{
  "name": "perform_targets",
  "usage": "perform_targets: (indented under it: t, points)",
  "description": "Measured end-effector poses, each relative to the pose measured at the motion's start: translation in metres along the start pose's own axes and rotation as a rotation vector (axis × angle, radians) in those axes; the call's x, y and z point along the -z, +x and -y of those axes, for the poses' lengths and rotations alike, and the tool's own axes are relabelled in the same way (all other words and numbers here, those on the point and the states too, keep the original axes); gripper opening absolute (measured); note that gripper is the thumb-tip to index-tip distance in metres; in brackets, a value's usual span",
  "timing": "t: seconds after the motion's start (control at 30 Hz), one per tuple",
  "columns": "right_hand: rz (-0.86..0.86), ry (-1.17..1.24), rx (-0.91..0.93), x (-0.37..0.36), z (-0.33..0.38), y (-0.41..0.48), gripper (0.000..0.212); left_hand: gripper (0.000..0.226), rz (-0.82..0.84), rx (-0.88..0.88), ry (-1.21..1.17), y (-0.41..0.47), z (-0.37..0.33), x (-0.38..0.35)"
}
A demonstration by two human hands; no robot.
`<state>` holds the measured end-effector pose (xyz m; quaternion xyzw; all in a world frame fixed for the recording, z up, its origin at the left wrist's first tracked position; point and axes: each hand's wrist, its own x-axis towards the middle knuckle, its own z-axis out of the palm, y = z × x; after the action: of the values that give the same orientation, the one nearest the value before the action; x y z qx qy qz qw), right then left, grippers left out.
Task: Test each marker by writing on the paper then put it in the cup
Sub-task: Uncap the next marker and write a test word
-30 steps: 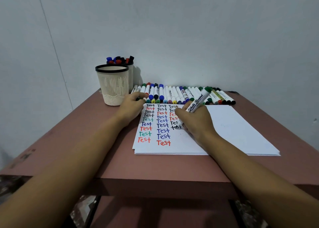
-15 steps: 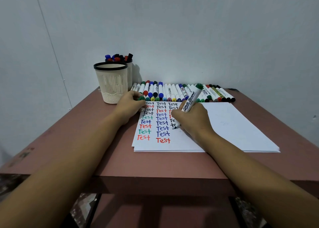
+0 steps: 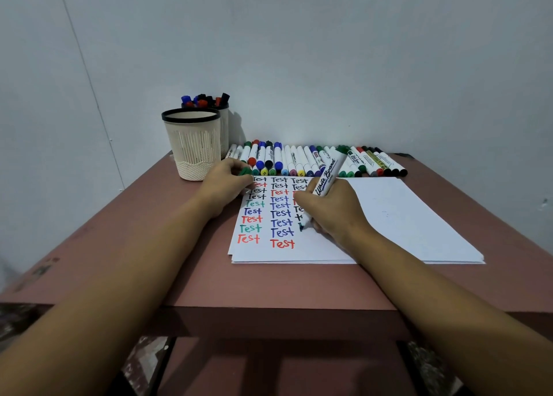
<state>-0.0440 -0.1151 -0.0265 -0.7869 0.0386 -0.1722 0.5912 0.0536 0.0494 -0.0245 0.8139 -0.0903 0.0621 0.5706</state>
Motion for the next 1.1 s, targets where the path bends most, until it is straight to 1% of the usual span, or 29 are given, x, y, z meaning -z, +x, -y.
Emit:
perform_targets:
  t: [0.07,0.13,0.27,0.4,0.53,0.63,0.7,0.87,1.1]
  points:
    - [-0.084,0.029,0.001,0.0012,-0.0004,0.0015,0.031,0.019,0.0,0.001,0.006,0.0007,0.0008,0.0]
    - [-0.124,0.024,-0.001,0.0018,0.0003,0.002,0.029,0.021,0.001,-0.001,0.012,0.0007,0.0011,0.0]
    - [-0.074,-0.031,-0.003,0.0004,0.001,0.0005,0.028,0.021,0.01,-0.004,0.021,-0.0003,-0.0004,0.0002]
    - [-0.117,-0.081,0.009,0.0001,0.0022,0.0002,0.03,0.02,0.01,-0.013,0.021,-0.0021,-0.002,0.0002]
    - [-0.081,-0.05,-0.015,0.0004,0.0027,0.0002,0.026,0.019,0.012,-0.02,0.028,-0.0028,-0.0026,-0.0001]
    - [-0.058,-0.054,-0.008,0.0,0.0025,0.0001,0.029,0.02,0.009,-0.021,0.029,-0.0027,-0.0032,-0.001]
    - [-0.082,-0.071,-0.006,-0.0004,0.0037,-0.0006,0.031,0.021,0.006,-0.024,0.035,-0.0029,-0.0033,-0.001]
    - [-0.199,-0.111,-0.003,0.0007,0.0062,-0.0023,0.021,0.023,-0.007,-0.04,0.063,-0.0026,-0.002,-0.0012]
    - [-0.145,-0.116,-0.005,0.0016,0.0048,-0.0023,0.026,0.023,0.009,-0.028,0.06,-0.0016,-0.0024,-0.0007]
